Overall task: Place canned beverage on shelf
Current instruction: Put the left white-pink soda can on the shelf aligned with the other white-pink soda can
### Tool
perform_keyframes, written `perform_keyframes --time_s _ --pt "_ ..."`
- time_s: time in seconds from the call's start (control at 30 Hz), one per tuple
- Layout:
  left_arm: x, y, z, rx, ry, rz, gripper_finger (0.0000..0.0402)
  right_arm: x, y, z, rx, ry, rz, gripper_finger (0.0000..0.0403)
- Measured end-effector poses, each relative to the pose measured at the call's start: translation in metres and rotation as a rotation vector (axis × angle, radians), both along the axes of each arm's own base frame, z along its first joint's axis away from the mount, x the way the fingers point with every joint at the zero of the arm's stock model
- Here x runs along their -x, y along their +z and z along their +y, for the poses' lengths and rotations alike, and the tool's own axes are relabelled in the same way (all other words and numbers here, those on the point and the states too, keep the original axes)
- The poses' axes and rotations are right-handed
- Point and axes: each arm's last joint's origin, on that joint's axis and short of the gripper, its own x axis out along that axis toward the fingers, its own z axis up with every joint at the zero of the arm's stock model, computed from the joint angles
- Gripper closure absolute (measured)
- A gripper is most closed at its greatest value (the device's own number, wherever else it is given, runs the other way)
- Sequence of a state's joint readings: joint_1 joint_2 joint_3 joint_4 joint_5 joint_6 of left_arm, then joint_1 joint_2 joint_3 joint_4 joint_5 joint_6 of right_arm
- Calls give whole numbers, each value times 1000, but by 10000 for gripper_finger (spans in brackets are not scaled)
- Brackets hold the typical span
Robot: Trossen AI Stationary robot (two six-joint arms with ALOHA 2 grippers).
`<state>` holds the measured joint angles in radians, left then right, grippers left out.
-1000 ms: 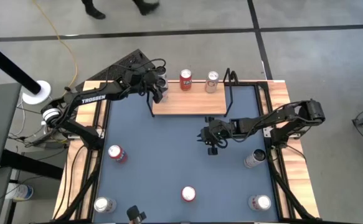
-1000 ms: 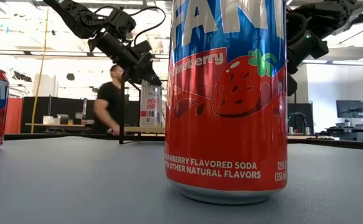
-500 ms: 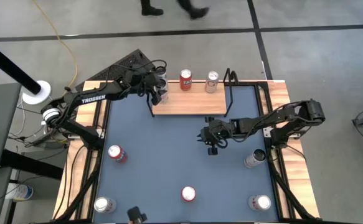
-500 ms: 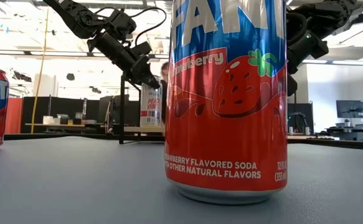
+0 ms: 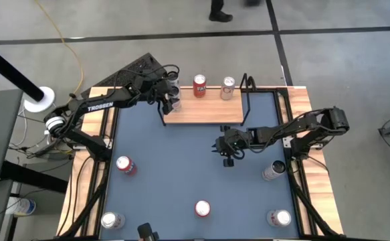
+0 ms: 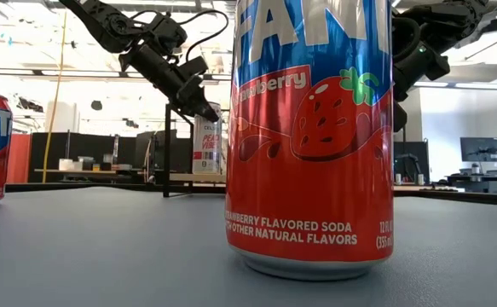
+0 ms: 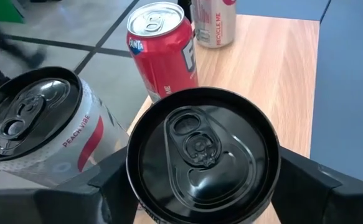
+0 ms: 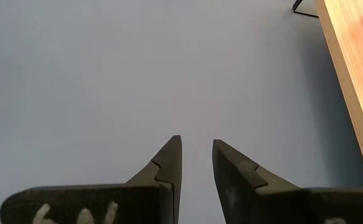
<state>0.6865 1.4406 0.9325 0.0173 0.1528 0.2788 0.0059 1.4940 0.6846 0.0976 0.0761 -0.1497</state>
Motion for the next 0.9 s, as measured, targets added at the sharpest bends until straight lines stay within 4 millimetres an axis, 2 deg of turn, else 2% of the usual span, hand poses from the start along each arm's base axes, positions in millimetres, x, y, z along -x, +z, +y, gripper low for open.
perform_keyframes --time_s 0.1,0.33,0.57,0.9 --pt "0 0 0 -11 -9 10 164 0 0 0 0 0 0 306" --pt "0 0 -2 -60 -97 34 165 0 0 0 0 0 0 306" --pt "1 -2 -1 -105 -128 74 139 0 0 0 0 0 0 306" --pt "1 0 1 -76 -42 47 133 0 0 0 -1 0 -1 306"
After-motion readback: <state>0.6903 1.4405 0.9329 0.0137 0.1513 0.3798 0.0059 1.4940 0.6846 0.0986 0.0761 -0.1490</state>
